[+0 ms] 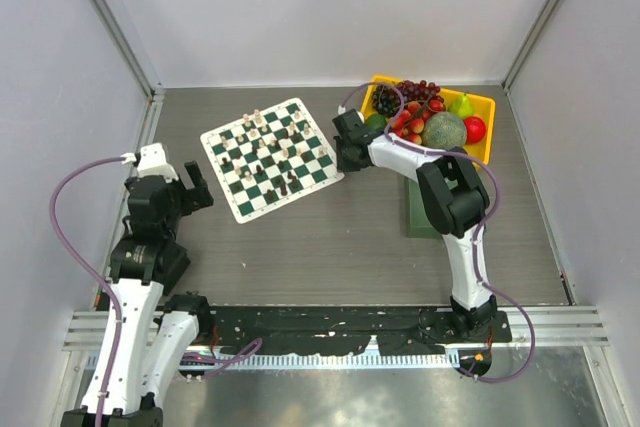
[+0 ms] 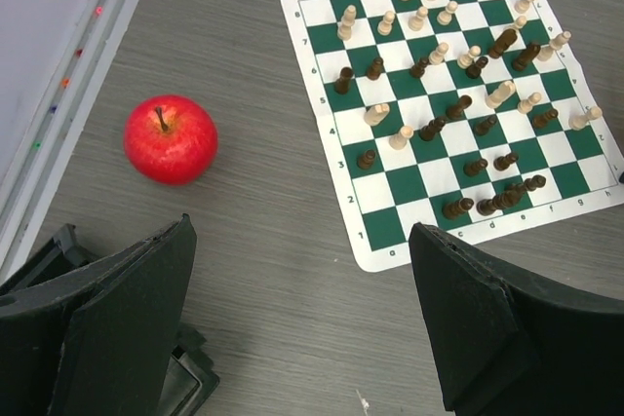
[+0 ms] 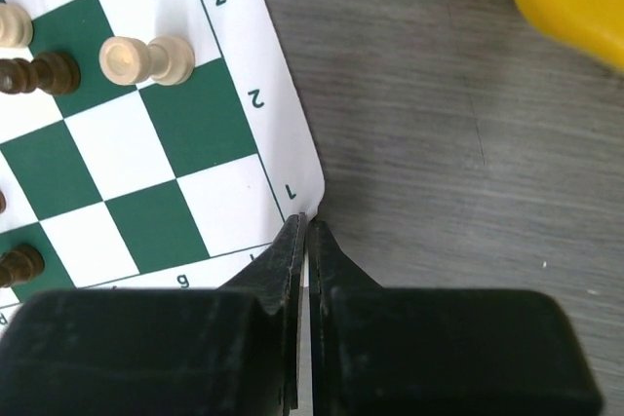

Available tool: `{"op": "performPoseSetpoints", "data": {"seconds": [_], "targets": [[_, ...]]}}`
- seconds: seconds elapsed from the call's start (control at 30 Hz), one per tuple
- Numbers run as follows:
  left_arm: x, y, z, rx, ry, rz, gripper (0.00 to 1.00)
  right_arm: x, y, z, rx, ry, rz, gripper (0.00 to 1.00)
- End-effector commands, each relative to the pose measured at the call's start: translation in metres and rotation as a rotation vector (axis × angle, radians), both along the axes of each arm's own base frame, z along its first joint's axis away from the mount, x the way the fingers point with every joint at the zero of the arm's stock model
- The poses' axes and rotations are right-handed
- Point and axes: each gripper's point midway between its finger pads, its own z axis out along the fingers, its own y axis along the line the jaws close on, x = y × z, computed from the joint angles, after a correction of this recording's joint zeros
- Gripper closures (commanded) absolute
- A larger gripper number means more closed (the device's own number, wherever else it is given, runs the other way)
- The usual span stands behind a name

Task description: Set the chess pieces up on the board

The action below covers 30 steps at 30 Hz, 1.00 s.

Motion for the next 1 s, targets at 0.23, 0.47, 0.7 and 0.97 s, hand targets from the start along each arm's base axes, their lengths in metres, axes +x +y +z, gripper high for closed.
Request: {"op": "performPoseSetpoints", "data": {"seconds": [0.23,0.47,0.7,0.97], "targets": [[-0.002,-0.033,-0.042,-0.242,0.12,-0.037,0.03,-0.037,-0.014,0.006,0.001,0.019,0.054,0.95],[-0.011,-0.051,-0.089,-0.348,0.227,-0.065,0.1,-0.053,-0.02,0.006,0.016,0.02,0.072,0.95],[0.003,-0.049,-0.13,-0.364,0.35,0.021,0.16,-0.058,-0.019,0.011,0.041,0.01,0.077,0.95],[0.036,-0.068,-0.149,-0.36,0.42,0.028,0.31,-0.061,-0.019,0.007,0.05,0.022,0.085,0.95]]}}
